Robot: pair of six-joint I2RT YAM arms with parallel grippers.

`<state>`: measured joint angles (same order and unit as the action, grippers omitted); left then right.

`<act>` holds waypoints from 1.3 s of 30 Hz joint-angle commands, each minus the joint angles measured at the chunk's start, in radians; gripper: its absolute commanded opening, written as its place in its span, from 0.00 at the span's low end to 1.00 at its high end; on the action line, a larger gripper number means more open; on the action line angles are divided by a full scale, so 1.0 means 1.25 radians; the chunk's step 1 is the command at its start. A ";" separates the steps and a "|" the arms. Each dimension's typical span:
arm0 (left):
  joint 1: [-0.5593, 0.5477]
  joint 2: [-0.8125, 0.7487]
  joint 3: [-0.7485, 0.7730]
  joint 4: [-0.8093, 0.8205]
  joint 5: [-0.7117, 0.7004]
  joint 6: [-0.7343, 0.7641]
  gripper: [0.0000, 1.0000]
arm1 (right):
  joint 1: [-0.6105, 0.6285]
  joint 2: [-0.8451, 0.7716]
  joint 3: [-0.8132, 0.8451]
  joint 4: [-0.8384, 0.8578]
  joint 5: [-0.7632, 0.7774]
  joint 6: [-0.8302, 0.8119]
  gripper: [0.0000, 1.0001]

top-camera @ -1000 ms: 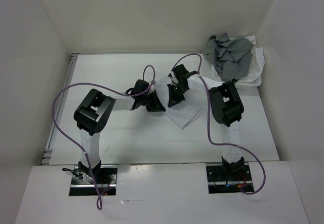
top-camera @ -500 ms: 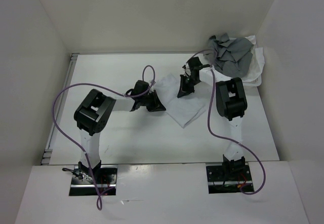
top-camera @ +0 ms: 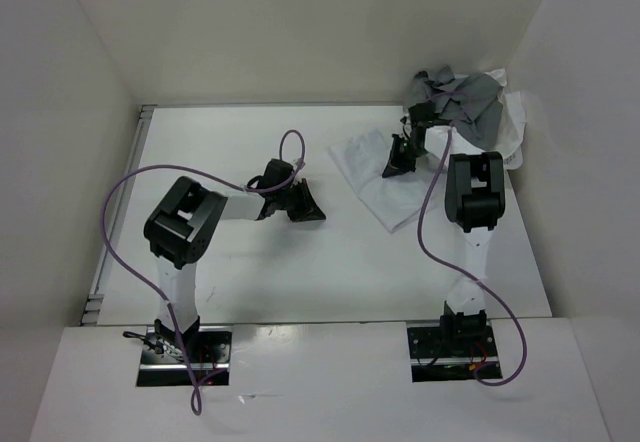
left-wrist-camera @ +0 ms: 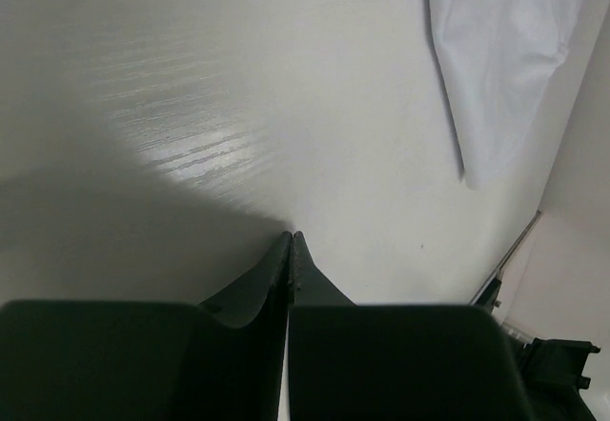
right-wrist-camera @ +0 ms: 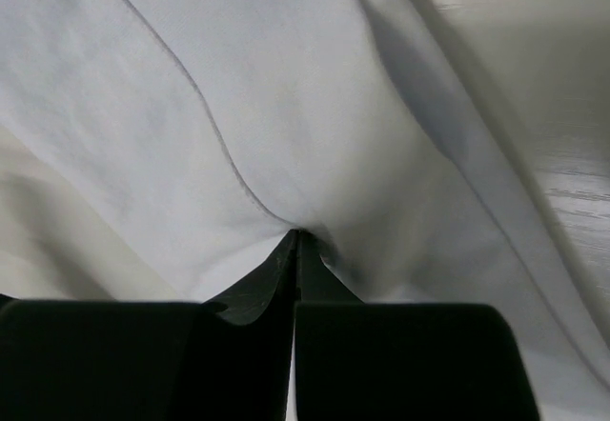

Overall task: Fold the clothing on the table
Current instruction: Fold the skirt

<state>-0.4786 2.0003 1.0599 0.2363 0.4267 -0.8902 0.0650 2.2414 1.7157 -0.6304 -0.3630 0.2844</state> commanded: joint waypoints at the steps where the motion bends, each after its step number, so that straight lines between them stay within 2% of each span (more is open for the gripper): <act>1: -0.002 -0.022 -0.021 -0.042 -0.027 0.030 0.00 | 0.061 -0.006 -0.015 0.012 0.009 -0.002 0.00; 8: -0.002 -0.179 0.022 -0.109 -0.046 0.047 0.00 | 0.186 -0.014 -0.110 0.031 -0.004 0.004 0.00; 14: 0.037 -0.349 0.060 -0.141 -0.076 0.064 0.00 | 0.307 -0.060 -0.200 0.038 -0.045 0.012 0.00; 17: 0.044 -0.378 0.069 -0.161 -0.089 0.080 0.00 | 0.364 -0.079 -0.253 0.045 -0.045 0.012 0.00; 21: 0.061 -0.378 0.027 -0.151 -0.089 0.080 0.00 | 0.392 -0.125 -0.302 0.038 -0.026 0.004 0.01; 22: 0.061 -0.371 0.016 -0.129 -0.089 0.080 0.00 | 0.392 -0.144 -0.302 0.038 -0.014 -0.004 0.06; 24: 0.061 -0.340 -0.005 -0.109 -0.089 0.073 0.00 | 0.385 -0.219 -0.290 0.029 0.021 -0.004 0.25; 26: 0.061 -0.295 -0.012 -0.109 -0.096 0.073 0.00 | 0.385 -0.271 -0.258 0.007 0.030 -0.004 0.32; 27: 0.061 -0.281 -0.012 -0.109 -0.104 0.073 0.00 | 0.385 -0.315 -0.251 -0.015 0.055 -0.004 0.40; 30: 0.061 -0.238 -0.020 -0.091 -0.104 0.073 0.00 | 0.385 -0.373 -0.267 -0.038 0.090 0.013 0.48; 39: 0.061 -0.152 -0.002 -0.071 -0.120 0.064 0.00 | 0.385 -0.550 -0.456 -0.084 0.135 0.023 0.50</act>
<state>-0.4042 1.7798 1.0294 0.0982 0.2981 -0.8150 0.5472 1.6012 1.2018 -0.6655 -0.2375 0.3004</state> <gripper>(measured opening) 0.000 0.497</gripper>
